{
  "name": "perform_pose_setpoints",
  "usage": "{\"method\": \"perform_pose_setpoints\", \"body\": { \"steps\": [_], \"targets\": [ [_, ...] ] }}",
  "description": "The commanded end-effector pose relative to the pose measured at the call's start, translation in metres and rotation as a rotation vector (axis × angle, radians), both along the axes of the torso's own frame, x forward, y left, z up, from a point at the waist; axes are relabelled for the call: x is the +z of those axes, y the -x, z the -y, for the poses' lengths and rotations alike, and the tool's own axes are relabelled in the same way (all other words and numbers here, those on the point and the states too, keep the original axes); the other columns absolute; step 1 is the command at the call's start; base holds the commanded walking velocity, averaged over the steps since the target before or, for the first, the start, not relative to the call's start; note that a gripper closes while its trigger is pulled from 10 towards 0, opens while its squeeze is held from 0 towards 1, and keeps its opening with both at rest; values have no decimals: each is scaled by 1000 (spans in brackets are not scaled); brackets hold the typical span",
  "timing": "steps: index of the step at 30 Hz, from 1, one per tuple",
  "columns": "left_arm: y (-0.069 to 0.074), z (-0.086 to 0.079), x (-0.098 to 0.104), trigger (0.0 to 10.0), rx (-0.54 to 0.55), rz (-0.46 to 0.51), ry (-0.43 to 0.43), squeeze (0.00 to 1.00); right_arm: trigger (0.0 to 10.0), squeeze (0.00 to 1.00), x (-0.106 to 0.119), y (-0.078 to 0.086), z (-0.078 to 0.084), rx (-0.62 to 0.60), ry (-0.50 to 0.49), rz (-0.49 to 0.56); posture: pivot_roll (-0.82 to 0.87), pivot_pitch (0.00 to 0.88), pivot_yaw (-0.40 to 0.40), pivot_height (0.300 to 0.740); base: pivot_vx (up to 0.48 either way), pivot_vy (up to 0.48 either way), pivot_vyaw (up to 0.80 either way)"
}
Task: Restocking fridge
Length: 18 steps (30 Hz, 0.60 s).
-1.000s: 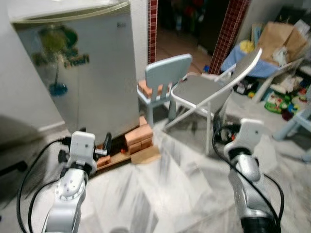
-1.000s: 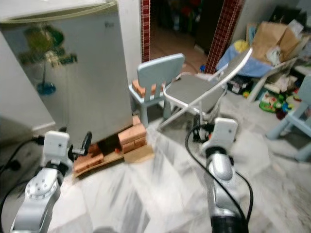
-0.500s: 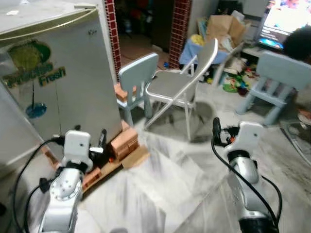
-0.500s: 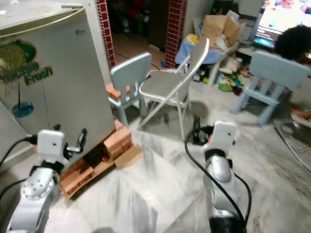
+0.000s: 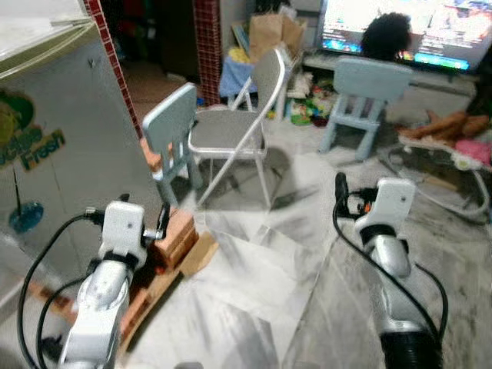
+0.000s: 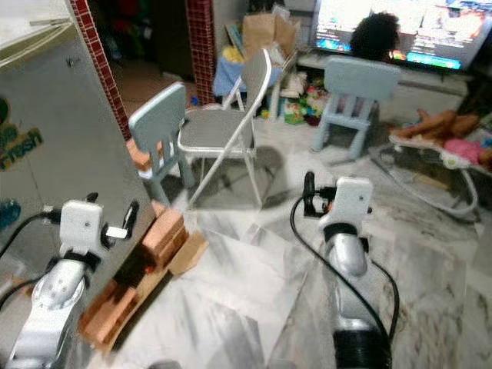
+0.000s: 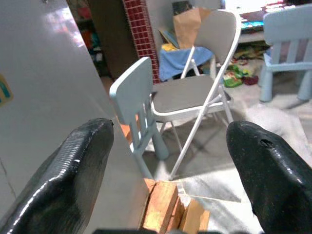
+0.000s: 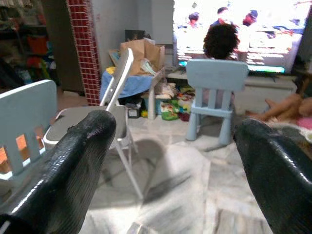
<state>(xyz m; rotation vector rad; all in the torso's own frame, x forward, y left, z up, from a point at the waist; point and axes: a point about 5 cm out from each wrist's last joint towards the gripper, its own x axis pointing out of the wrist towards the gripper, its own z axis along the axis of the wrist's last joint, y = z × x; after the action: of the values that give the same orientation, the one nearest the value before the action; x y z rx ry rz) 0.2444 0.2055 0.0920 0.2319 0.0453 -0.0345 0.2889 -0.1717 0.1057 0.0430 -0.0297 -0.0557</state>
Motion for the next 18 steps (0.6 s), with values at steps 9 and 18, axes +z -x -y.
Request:
{"method": "perform_pose_setpoints", "body": {
  "steps": [9,18],
  "targets": [
    [-4,8,2,10000,3,0,-2,0,10000,0,0,2,5,-17,17,0,91,0,5,740,0,480,-500],
    [2,16,0,10000,-23,-4,-23,0,10000,0,1,4,-7,84,65,12,103,0,-13,740,0,475,405]
  ]
}}
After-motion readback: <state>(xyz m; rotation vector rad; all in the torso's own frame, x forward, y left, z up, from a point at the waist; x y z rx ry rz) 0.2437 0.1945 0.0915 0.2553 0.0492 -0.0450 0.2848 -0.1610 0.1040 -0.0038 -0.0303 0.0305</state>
